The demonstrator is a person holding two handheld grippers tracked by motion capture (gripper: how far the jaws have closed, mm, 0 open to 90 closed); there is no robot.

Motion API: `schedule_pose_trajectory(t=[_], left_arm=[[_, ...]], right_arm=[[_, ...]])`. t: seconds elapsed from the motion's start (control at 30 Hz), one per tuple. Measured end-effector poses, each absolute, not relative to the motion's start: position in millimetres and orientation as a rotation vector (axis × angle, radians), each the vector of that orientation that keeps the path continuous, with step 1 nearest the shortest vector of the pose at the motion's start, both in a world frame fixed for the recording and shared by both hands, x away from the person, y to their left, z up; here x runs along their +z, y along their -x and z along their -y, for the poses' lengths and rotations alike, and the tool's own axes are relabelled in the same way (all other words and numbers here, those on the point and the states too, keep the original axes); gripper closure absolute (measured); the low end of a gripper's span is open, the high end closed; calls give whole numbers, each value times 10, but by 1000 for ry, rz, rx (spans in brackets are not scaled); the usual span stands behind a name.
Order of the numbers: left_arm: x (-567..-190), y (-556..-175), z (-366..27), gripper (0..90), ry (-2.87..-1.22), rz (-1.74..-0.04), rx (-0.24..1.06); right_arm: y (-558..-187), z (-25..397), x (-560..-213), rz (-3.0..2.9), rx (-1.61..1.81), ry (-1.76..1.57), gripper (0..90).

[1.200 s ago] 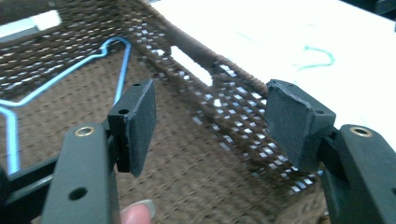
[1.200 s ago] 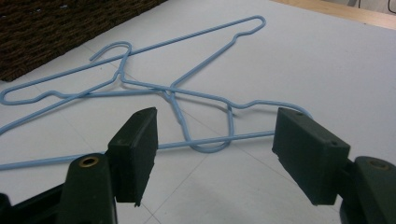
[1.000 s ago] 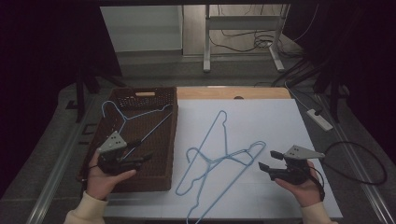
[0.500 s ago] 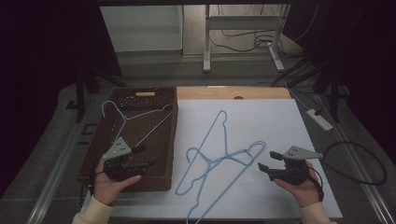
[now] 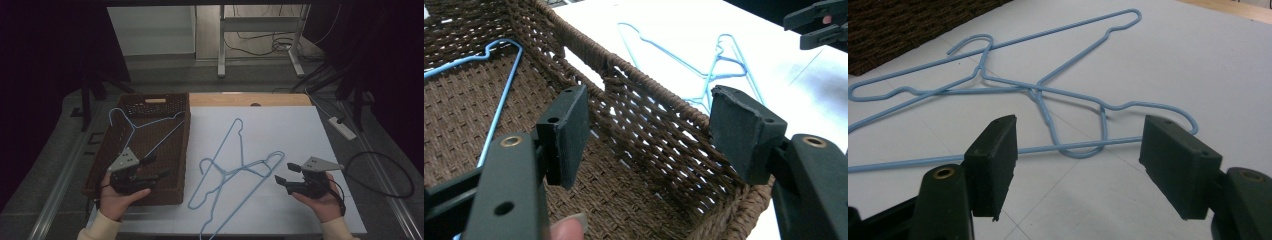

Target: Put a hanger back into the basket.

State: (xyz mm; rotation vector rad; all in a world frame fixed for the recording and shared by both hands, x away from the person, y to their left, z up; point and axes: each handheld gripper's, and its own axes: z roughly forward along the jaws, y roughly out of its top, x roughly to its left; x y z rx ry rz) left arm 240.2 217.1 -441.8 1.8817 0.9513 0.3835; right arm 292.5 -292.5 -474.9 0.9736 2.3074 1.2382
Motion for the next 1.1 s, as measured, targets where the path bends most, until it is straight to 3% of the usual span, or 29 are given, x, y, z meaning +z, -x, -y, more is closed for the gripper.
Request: schedule_pose_trajectory(t=[0.37, 0.87, 1.1], left_arm=[[-4421, -2402, -2161, 337, -1892, -943, 364], [-4402, -2378, -2134, 330, -1897, -911, 350], [-4378, -2351, -2104, 329, -1902, -893, 348]], right_arm=[[-2973, 2825, -4746, -2334, 1216, -1001, 323], [-3259, 2158, -4633, -2499, 1182, -946, 335], [-3472, 1648, -4699, -2666, 1040, -908, 347]])
